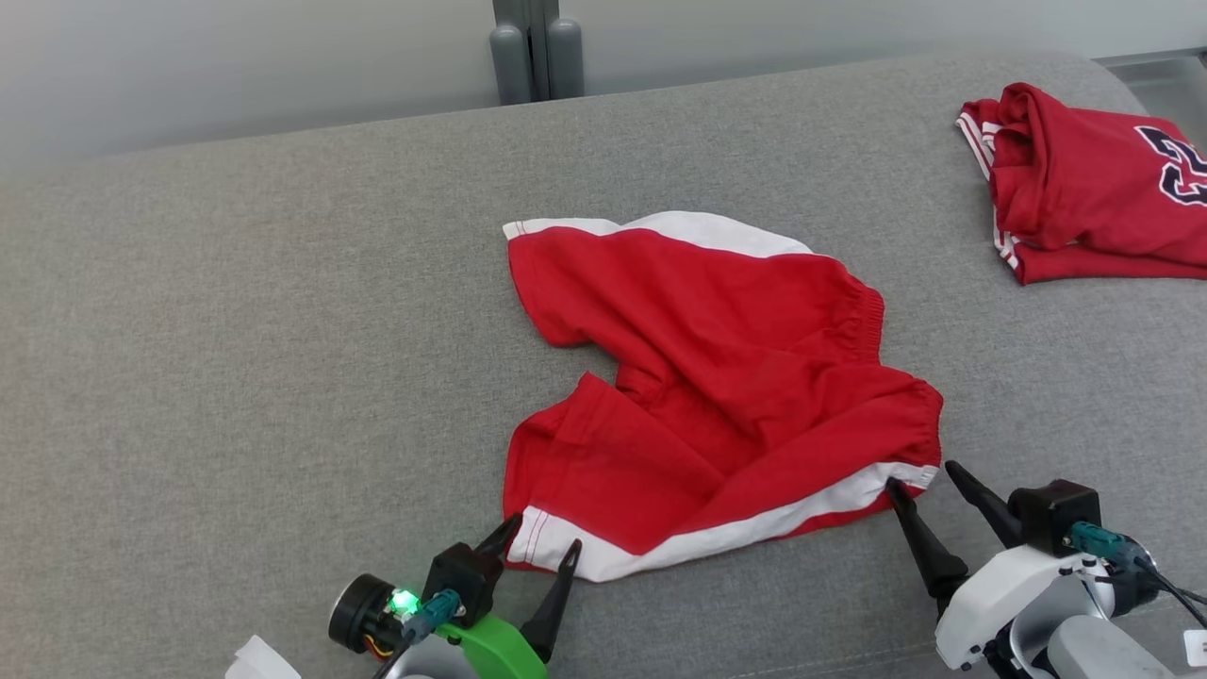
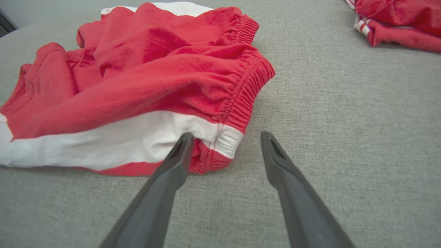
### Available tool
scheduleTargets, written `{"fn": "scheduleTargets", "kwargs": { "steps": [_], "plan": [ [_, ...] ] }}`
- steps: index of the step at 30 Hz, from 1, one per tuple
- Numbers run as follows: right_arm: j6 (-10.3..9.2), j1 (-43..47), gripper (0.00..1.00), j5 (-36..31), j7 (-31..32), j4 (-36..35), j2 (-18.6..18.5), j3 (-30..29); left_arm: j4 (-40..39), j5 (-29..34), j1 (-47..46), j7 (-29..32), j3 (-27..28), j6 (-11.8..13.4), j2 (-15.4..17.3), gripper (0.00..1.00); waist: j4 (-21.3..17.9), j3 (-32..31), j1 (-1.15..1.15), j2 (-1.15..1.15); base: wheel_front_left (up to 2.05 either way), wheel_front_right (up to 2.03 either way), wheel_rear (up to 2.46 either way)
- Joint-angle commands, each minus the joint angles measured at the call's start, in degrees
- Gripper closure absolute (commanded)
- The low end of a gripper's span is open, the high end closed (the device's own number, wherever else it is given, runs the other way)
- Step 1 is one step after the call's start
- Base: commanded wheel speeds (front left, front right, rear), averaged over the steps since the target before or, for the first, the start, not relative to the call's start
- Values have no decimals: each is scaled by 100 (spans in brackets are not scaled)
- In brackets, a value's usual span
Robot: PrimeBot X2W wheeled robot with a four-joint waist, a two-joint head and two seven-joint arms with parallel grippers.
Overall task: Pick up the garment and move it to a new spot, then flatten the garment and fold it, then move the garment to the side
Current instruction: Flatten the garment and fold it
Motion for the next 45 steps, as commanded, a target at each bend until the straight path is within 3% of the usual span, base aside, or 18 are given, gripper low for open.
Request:
{"fn": "scheduleTargets", "kwargs": {
  "steps": [1, 10, 11, 12, 13, 18, 26, 31, 37, 45],
  "plan": [
    [-10, -109, 0, 131, -43, 69, -58, 143, 65, -76, -128, -22, -66, -16, 44, 0, -10, 11, 0, 0, 0, 0, 0],
    [-10, -416, 0, 929, -67, 167, -300, 868, 163, -429, -245, -27, -468, -16, -18, 2, 34, 14, 0, 0, 0, 0, 0],
    [-10, -420, 35, 1066, -69, 133, -312, 921, 131, -544, -247, -27, -493, -16, -31, 60, 42, 17, 0, 0, 0, 0, 0],
    [-9, -427, 63, 1131, -69, 85, -328, 961, 103, -607, -251, -28, -507, -16, -34, 94, 47, 18, 0, 0, 0, 0, 0],
    [-9, -442, 100, 1194, -69, 42, -371, 1004, 77, -675, -255, -27, -542, -16, -34, 100, 53, 21, 0, 0, 0, 0, 0],
    [-10, -425, 100, 1153, -71, -386, -511, 1006, -184, -959, -264, -24, -498, -16, -33, 100, 64, -14, 0, 0, 0, 0, 0],
    [-9, -269, 100, 853, -72, -1308, -715, 779, -962, -1275, -247, -23, 172, -16, 102, 100, 83, -124, 0, 0, 0, 0, 0],
    [-9, -735, 100, 868, -72, -1635, -868, 841, -1350, -1666, -548, -23, 501, -17, 216, 100, 110, -28, 0, 0, 0, 0, 0],
    [-11, -2265, 100, 1072, 149, -1419, -1061, 1317, -1393, -2071, -1777, 256, 394, -17, 658, 100, 195, 440, 0, 0, 0, 0, 0],
    [-10, -5280, 100, 2032, 1029, -516, -796, 1656, -806, -3547, -4244, 1038, 914, -17, 852, 100, 364, 1351, 0, 0, 0, 0, 0]
  ]
}}
